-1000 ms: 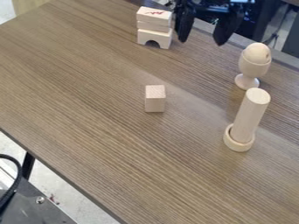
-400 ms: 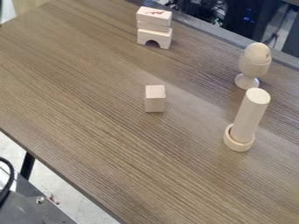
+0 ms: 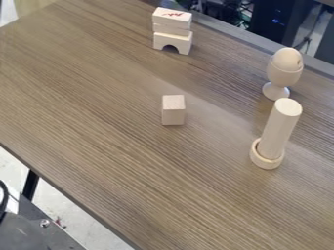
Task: Put the rectangle on the top of the cube
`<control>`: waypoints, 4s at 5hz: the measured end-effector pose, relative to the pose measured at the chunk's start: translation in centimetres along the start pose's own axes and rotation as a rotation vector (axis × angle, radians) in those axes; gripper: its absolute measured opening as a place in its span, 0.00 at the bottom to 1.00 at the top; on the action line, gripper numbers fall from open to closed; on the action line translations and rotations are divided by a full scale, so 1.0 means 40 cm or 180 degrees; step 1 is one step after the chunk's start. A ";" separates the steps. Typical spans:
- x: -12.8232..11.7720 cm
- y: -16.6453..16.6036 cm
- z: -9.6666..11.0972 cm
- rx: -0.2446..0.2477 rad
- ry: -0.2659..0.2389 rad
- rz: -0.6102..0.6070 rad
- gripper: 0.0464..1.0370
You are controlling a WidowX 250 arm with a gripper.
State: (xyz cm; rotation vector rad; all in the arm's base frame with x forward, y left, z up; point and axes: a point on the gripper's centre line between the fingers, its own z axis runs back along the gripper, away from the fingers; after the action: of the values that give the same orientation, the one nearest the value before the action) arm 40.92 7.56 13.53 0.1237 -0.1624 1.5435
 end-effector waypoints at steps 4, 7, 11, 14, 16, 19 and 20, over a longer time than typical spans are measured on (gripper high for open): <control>0.045 -0.060 -0.044 -0.0103 -0.0008 0.0714 0.96; 0.082 -0.064 -0.093 0.0009 0.0087 0.1161 0.96; 0.105 -0.101 -0.180 0.0115 0.0159 0.1265 0.91; 0.115 -0.104 -0.183 0.0212 -0.0024 0.1108 0.52; 0.082 -0.083 -0.063 -0.0005 -0.0121 0.1042 0.52; -0.041 0.004 0.015 -0.0182 -0.0232 0.0701 0.52; -0.089 0.073 0.014 -0.0179 -0.0246 0.0601 0.52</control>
State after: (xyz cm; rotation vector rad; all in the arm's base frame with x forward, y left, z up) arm 37.90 4.01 13.37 0.1264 -0.2853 1.7217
